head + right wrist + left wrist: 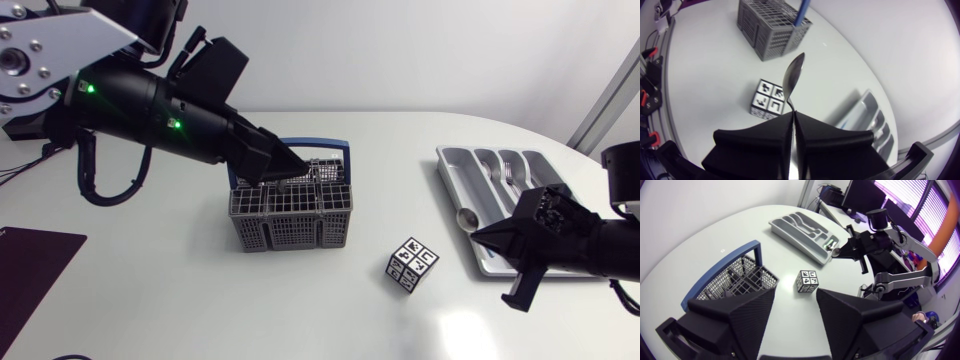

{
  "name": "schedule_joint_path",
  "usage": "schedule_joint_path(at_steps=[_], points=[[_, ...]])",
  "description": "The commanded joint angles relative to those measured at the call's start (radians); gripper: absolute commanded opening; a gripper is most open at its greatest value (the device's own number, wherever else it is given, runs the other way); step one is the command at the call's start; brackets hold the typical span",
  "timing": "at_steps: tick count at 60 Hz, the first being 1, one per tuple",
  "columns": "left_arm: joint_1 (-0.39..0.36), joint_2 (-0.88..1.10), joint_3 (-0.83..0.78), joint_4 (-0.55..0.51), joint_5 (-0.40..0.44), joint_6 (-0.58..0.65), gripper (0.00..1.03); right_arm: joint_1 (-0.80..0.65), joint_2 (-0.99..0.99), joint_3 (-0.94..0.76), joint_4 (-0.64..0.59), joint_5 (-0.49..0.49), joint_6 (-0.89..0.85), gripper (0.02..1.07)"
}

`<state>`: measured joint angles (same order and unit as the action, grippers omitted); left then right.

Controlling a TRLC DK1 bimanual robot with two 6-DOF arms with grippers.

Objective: Transfer all utensils from the basket to the drawer tray.

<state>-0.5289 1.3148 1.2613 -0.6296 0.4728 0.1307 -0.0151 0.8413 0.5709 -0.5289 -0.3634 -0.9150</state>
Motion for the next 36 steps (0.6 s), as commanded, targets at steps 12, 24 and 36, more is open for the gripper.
schedule_joint_path(at_steps=[12,24,36], points=[[0.040,-0.005,-0.074,0.024,-0.122,-0.017,0.60,-0.347,0.139,-0.052,0.195,0.032,-0.251,0.07],[0.046,-0.012,-0.106,0.027,-0.168,-0.014,0.60,-0.520,0.334,-0.045,0.402,0.037,-0.374,0.07],[0.044,-0.026,-0.140,0.028,-0.220,-0.009,0.60,-0.591,0.510,-0.046,0.613,0.087,-0.453,0.07]])
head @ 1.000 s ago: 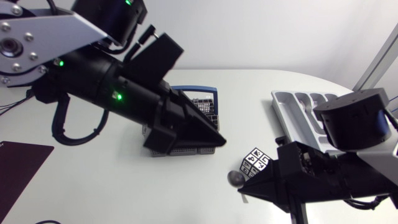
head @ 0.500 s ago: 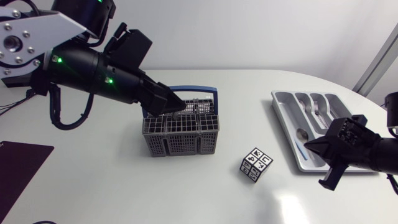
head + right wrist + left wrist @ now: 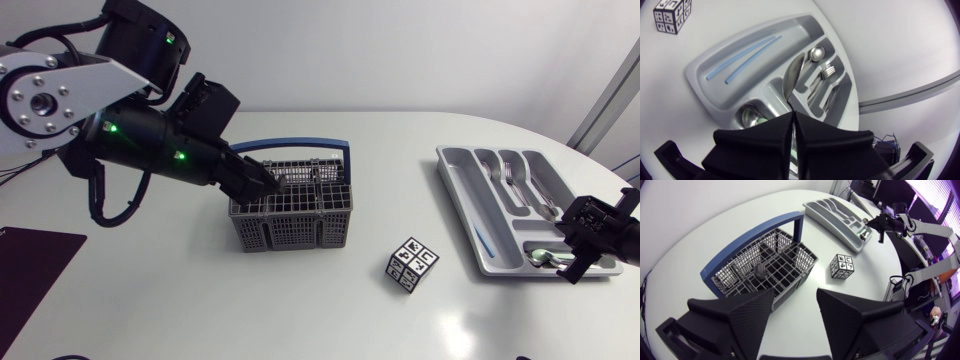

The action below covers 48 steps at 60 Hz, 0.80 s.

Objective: Transfer all utensils from the basket to the drawer tray.

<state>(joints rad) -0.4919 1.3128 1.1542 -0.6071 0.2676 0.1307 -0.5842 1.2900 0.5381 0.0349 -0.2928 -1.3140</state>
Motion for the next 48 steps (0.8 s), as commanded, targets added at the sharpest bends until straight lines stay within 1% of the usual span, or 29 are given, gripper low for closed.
schedule_joint_path(at_steps=[1,8,18,21,24,25,26,27,28,29,32,36,39,43,48], points=[[0.007,-0.026,-0.034,0.007,-0.016,-0.009,0.60,-0.028,0.077,-0.010,0.063,0.020,-0.065,0.07],[0.012,-0.038,-0.051,0.012,-0.028,-0.008,0.60,-0.046,0.143,-0.010,0.120,0.053,-0.105,0.08],[0.021,-0.053,-0.077,0.017,-0.042,-0.003,0.60,-0.077,0.212,-0.009,0.149,0.084,-0.163,0.08],[0.024,-0.058,-0.083,0.018,-0.042,-0.002,0.60,-0.082,0.223,-0.013,0.163,0.089,-0.177,0.12],[0.032,-0.063,-0.091,0.021,-0.042,-0.002,0.60,-0.088,0.224,-0.015,0.168,0.092,-0.180,0.22],[0.035,-0.066,-0.093,0.023,-0.042,-0.002,0.60,-0.089,0.223,-0.017,0.166,0.093,-0.180,0.29],[0.035,-0.066,-0.094,0.023,-0.042,-0.002,0.60,-0.089,0.221,-0.017,0.166,0.095,-0.180,0.34],[0.036,-0.067,-0.097,0.023,-0.042,0.000,0.60,-0.091,0.218,-0.018,0.166,0.098,-0.180,0.42],[0.036,-0.069,-0.100,0.023,-0.042,0.000,0.60,-0.092,0.215,-0.020,0.166,0.100,-0.180,0.47],[0.038,-0.070,-0.102,0.023,-0.042,0.001,0.60,-0.094,0.209,-0.021,0.163,0.101,-0.182,0.54],[0.039,-0.073,-0.106,0.023,-0.042,0.003,0.60,-0.094,0.187,-0.027,0.158,0.112,-0.182,0.72],[0.044,-0.081,-0.114,0.023,-0.042,0.006,0.60,-0.094,0.146,-0.029,0.123,0.116,-0.180,0.88],[0.050,-0.084,-0.119,0.024,-0.042,0.007,0.60,-0.094,0.112,-0.026,0.080,0.118,-0.180,0.93],[0.055,-0.090,-0.125,0.026,-0.042,0.010,0.60,-0.094,0.068,-0.024,0.048,0.116,-0.177,0.94],[0.062,-0.096,-0.131,0.027,-0.042,0.017,0.60,-0.089,-0.003,-0.003,-0.066,0.113,-0.152,0.94]])
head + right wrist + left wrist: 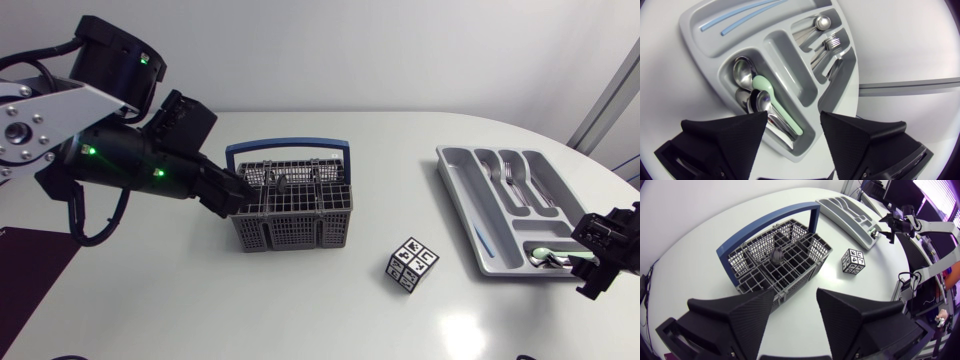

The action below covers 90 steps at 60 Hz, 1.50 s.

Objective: Transfer all utensils from the basket to the drawer tray.

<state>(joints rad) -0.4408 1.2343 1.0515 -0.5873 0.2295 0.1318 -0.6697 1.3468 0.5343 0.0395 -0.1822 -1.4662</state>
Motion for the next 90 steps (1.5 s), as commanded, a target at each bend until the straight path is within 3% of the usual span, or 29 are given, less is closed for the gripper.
schedule_joint_path(at_steps=[1,11,19,23,32,42,65,90], points=[[0.013,-0.019,-0.030,0.007,-0.004,0.015,0.60,0.002,-0.072,0.007,-0.092,0.003,0.017,0.94],[0.020,-0.030,-0.042,0.007,-0.004,0.023,0.60,0.116,-0.213,0.073,-0.319,-0.003,0.205,0.94],[0.025,-0.044,-0.074,0.009,-0.004,0.040,0.60,0.334,-0.324,0.124,-0.515,-0.005,0.443,0.93],[0.028,-0.052,-0.091,0.017,-0.004,0.052,0.60,0.463,-0.354,0.135,-0.560,0.007,0.566,0.93],[0.043,-0.065,-0.130,0.043,-0.004,0.086,0.60,0.835,-0.334,0.194,-0.606,0.133,0.868,0.93],[0.071,-0.067,-0.157,0.066,-0.004,0.115,0.60,1.065,-0.209,0.331,-0.635,0.170,1.109,0.93],[0.102,-0.075,-0.232,0.127,0.007,0.224,0.60,1.266,0.037,0.576,-0.630,0.142,1.365,0.93],[0.172,-0.093,-0.295,0.193,0.125,0.319,0.60,1.352,0.147,0.702,-0.576,0.124,1.503,0.95]])
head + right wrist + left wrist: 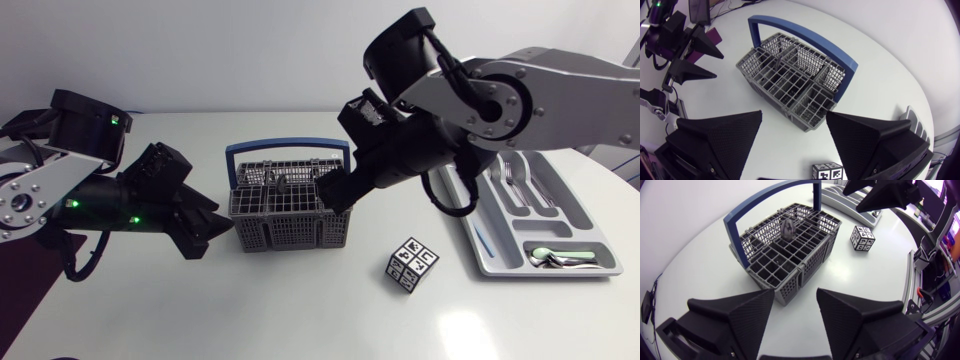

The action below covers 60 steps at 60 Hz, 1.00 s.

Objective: Transfer all utensils from the basket to the drawer tray.

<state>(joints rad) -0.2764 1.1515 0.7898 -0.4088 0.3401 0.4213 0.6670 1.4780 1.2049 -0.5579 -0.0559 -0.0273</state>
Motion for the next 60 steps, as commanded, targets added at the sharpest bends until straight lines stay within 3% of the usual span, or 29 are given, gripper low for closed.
schedule_joint_path(at_steps=[1,11,14,19,31,37,52,60], points=[[0.008,-0.010,-0.035,0.019,0.016,0.033,0.60,0.022,0.018,0.035,0.023,-0.002,0.070,0.95],[0.009,-0.003,-0.046,0.053,0.025,0.048,0.60,0.043,0.085,0.087,0.052,-0.005,0.119,0.95],[0.011,0.004,-0.049,0.065,0.025,0.053,0.60,0.043,0.102,0.091,0.082,-0.015,0.153,1.03],[0.019,0.014,-0.055,0.085,0.034,0.062,0.60,0.048,0.139,0.096,0.135,-0.062,0.211,1.03],[0.060,0.042,-0.064,0.119,0.085,0.089,0.60,0.088,0.231,0.119,0.193,-0.044,0.250,1.01],[0.078,0.063,-0.072,0.143,0.111,0.102,0.60,0.089,0.262,0.117,0.240,-0.035,0.276,0.92],[0.123,0.108,-0.080,0.196,0.174,0.112,0.60,0.085,0.338,0.111,0.322,-0.004,0.317,0.86],[0.126,0.122,-0.087,0.220,0.181,0.119,0.60,0.085,0.358,0.102,0.377,0.010,0.329,0.74]])
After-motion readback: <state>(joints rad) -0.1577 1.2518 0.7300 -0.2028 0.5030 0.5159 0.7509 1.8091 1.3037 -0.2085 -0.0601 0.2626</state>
